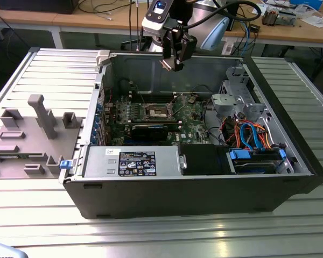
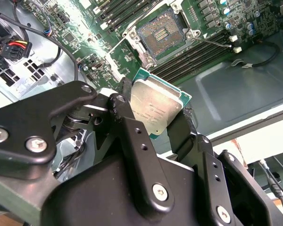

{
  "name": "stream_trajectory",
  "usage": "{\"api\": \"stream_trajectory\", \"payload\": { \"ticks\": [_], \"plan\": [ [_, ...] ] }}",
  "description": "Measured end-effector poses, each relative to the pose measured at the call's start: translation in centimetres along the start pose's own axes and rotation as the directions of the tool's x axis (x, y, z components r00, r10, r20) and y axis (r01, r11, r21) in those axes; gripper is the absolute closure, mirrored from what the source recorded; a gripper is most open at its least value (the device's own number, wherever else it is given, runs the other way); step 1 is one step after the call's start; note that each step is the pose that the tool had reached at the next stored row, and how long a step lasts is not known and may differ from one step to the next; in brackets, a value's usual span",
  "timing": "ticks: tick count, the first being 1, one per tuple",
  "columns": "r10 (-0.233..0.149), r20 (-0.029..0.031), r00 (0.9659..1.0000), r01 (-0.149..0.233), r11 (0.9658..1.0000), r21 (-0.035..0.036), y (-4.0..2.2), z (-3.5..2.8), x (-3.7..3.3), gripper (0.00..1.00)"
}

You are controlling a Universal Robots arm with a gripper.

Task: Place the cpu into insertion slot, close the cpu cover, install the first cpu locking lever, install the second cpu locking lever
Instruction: 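Place the cpu into insertion slot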

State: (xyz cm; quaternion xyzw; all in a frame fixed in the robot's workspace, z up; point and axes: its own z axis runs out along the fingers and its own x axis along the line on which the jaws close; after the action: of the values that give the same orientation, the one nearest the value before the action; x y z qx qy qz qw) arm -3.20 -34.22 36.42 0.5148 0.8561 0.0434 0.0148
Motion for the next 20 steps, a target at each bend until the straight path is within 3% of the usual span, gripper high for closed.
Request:
{"api": "stream_trajectory", "payload": {
  "ticks": [20],
  "plan": [
    [0.013, 0.0012, 0.9999, -0.013, 0.9999, -0.0003, 0.00, 0.00, 0.00, 0.45]
  ]
}}
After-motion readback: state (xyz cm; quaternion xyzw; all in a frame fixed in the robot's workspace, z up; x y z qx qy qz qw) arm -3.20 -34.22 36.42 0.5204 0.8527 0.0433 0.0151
